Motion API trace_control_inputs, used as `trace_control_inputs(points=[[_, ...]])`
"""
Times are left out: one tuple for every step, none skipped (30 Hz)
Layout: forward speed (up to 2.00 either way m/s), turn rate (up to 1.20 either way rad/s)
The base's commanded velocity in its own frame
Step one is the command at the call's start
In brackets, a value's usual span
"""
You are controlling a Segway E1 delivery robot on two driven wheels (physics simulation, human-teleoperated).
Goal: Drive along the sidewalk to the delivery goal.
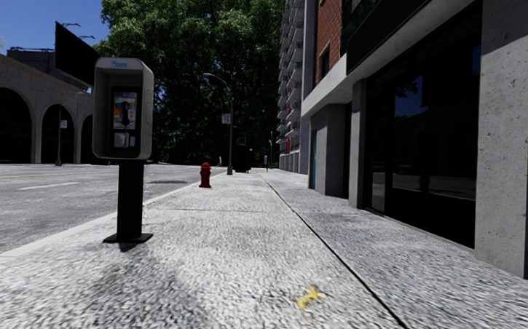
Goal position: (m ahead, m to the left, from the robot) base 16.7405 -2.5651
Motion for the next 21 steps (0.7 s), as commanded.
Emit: trace_control_inputs(points=[[2.00,0.00],[2.00,0.00],[2.00,0.00],[2.00,0.00],[2.00,0.00],[2.00,0.00],[2.00,0.00],[2.00,0.00],[2.00,0.00],[2.00,0.00],[2.00,0.00],[2.00,0.00],[2.00,0.00],[2.00,0.00],[2.00,0.00],[2.00,0.00],[2.00,0.00],[2.00,0.00],[2.00,0.00],[2.00,0.00],[2.00,0.00]])
